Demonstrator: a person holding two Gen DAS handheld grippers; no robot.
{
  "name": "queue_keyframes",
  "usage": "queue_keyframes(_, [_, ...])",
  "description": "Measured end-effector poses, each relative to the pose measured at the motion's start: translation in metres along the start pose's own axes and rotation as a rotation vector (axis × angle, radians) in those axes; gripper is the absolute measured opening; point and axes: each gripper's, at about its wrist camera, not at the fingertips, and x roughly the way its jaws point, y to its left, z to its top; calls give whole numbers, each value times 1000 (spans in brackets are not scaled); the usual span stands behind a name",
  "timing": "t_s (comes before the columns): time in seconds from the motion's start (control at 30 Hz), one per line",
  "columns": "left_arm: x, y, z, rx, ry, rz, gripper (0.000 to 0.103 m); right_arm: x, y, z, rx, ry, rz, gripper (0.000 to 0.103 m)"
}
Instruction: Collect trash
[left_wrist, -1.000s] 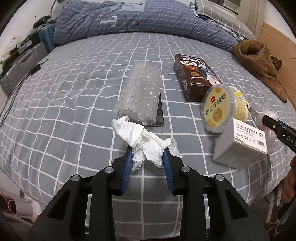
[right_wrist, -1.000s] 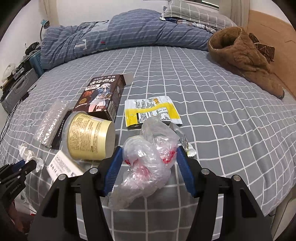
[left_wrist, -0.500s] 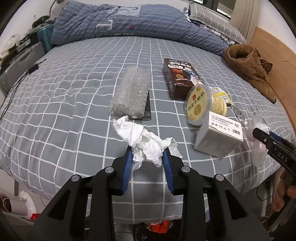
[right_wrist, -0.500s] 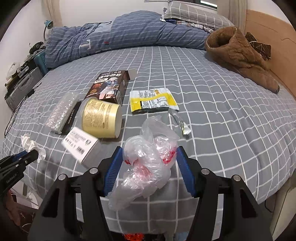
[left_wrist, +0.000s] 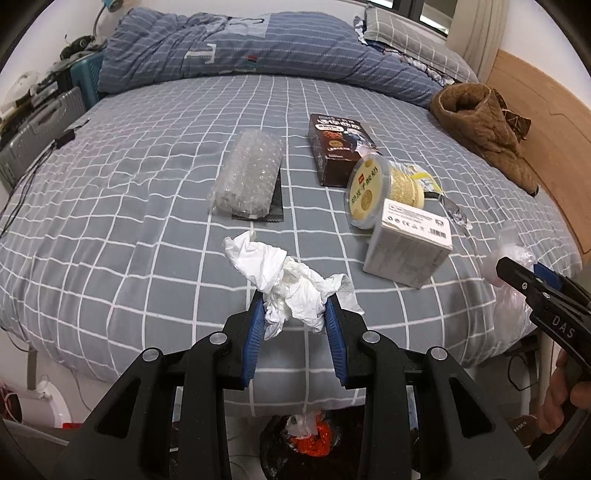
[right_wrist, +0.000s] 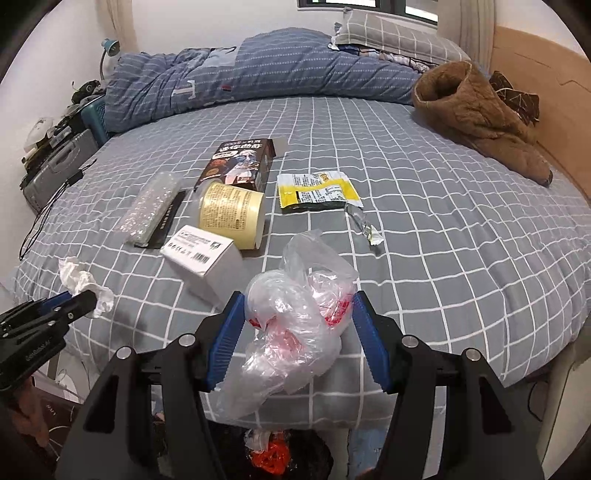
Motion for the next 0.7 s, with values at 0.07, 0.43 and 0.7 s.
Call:
queue_keyframes(0.07, [-3, -1, -3, -1, 2, -7, 31, -4, 2, -3, 4, 0, 3, 57])
queue_keyframes(0.43, [-21, -6, -23, -3, 5, -29, 31, -24, 19, -23, -13, 3, 16, 57])
queue_keyframes(0.7, [-35, -10, -41, 3, 4, -36, 31, -40, 31, -43, -10, 6, 43, 57])
